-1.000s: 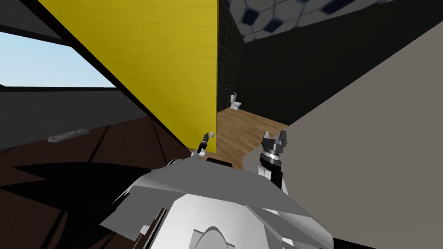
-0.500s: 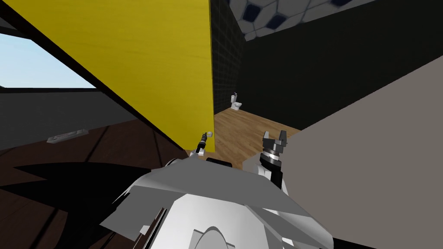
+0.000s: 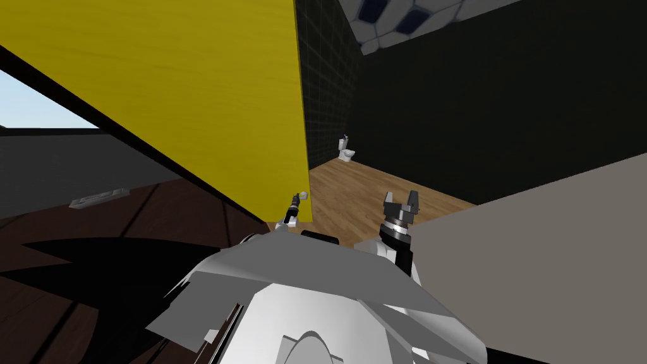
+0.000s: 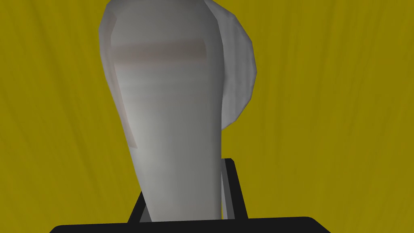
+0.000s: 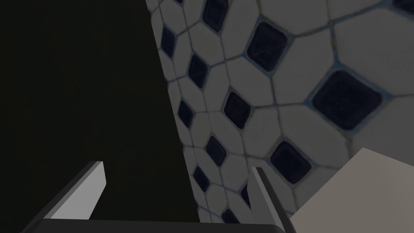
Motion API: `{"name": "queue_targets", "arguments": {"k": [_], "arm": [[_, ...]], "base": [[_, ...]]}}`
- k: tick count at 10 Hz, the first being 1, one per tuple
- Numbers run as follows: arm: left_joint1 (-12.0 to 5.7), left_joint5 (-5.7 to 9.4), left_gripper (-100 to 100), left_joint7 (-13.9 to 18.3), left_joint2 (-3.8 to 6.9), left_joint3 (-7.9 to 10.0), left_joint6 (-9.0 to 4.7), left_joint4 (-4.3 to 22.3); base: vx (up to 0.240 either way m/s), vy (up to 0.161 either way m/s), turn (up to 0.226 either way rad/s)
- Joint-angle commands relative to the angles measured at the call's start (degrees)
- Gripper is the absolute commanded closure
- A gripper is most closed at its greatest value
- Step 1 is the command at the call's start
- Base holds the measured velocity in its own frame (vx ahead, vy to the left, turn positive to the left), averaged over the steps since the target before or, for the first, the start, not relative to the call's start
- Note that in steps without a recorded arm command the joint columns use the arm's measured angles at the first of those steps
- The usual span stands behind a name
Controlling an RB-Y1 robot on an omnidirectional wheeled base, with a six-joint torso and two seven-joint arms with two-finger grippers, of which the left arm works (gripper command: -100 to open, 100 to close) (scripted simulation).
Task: Push the door open
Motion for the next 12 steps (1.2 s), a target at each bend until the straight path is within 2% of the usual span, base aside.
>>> {"name": "queue_targets", "arguments": {"k": [1,2,3,5,6,12], "arm": [[-1.32,0.47,100,-0.1,0.92,1.0,-1.35,2.0],[-1.32,0.47,100,-0.1,0.92,1.0,-1.35,2.0],[-1.3,1.1,100,-0.6,1.03,2.26,-1.42,2.0],[-1.3,1.26,100,-0.8,1.04,2.58,-1.43,2.0],[-1.29,1.73,100,-1.2,1.03,3.52,-1.48,2.0],[-1.24,3.41,100,-2.5,0.53,6.86,-1.64,2.1]], "base": [[0.125,-0.045,0.033],[0.053,-0.004,0.0],[0.131,-0.04,0.046],[0.142,-0.058,0.064],[0.139,-0.055,0.062],[0.197,-0.064,0.07]]}}
